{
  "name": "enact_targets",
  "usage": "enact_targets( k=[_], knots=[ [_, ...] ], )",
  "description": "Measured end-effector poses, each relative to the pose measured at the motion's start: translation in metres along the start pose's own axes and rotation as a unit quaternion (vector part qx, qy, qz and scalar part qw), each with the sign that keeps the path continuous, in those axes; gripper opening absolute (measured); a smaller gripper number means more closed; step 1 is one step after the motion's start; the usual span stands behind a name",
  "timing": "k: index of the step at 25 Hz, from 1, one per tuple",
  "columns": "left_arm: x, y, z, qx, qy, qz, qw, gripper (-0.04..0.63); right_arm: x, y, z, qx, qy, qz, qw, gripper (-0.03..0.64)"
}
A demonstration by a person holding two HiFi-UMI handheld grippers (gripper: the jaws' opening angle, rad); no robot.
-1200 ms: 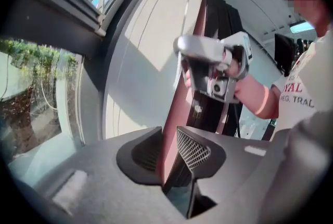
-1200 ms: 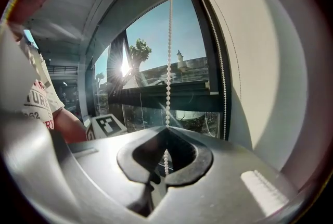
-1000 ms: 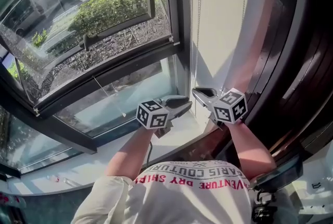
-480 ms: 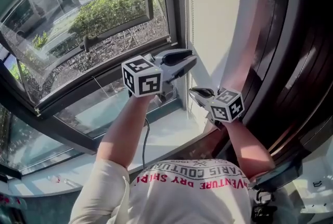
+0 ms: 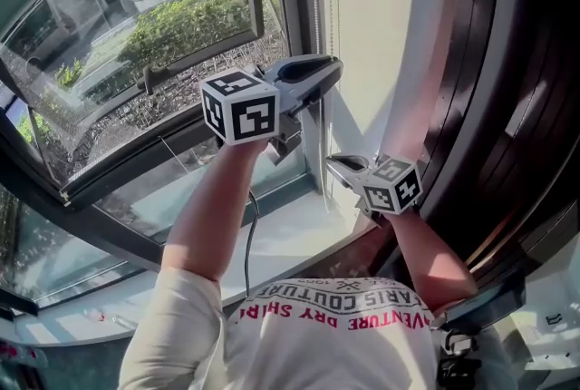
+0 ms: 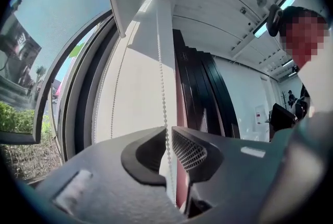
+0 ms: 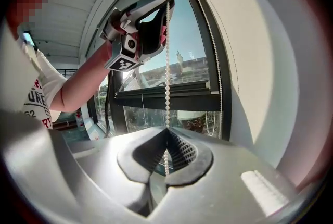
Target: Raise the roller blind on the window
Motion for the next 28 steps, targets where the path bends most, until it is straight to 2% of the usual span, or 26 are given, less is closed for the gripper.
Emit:
enact_targets(
  k=[6, 18, 21, 28],
  knots=[
    [0.001, -0.001, -0.002, 0.006, -0.023, 0.0, 0.9997, 0.009, 0.001, 0.0, -0.001, -0.002, 0.002, 0.0, 1.0, 0.006],
    [0.004, -0.006, -0.006, -0.008, -0.001, -0.006, 0.9999, 0.005, 0.005, 0.004, 0.003, 0.005, 0.004, 0.001, 1.0, 0.006],
    [0.017, -0.007, -0.006, -0.012, 0.003, -0.021, 0.9997, 0.005, 0.017, 0.004, 0.006, 0.011, 0.011, -0.011, 1.0, 0.007],
    [0.065, -0.015, -0.012, -0.019, -0.021, -0.049, 0.9984, 0.005, 0.062, 0.004, 0.014, 0.026, 0.032, -0.054, 0.998, 0.006]
  ],
)
Point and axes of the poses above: the fingertips, and each gripper's own axes: y forward along the fingers, z to its right, x out of its underside, the point moved 4 cm from there along -y, backward along the fingers, and after that the axes turned 10 degrees about z, right-handed, at the moved point
